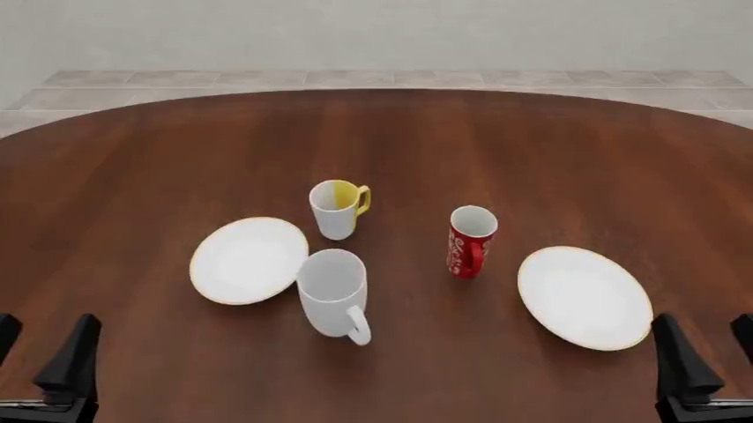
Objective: Put the white mug on the left plate.
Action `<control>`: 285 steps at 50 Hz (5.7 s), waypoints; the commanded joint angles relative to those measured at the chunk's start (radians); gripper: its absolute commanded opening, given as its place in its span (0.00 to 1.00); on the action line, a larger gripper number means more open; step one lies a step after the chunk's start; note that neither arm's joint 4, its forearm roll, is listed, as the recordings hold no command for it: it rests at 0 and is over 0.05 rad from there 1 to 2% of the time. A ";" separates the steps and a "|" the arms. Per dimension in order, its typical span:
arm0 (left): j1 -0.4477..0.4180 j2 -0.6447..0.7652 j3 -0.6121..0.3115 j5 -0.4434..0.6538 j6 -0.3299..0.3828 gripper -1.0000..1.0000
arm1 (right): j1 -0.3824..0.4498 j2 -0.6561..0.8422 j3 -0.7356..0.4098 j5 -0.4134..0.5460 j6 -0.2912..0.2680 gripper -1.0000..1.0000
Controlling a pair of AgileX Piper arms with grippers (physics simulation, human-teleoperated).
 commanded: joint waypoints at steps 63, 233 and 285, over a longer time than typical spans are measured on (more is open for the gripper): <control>0.000 0.005 -0.003 -0.001 0.000 1.00 | 0.109 0.524 -0.193 -0.254 -0.081 1.00; 0.000 0.005 -0.003 -0.001 0.000 1.00 | 0.747 1.551 -0.597 -0.522 0.084 1.00; 0.000 0.005 -0.003 -0.001 0.000 1.00 | 0.828 1.712 -0.617 -0.614 0.154 1.00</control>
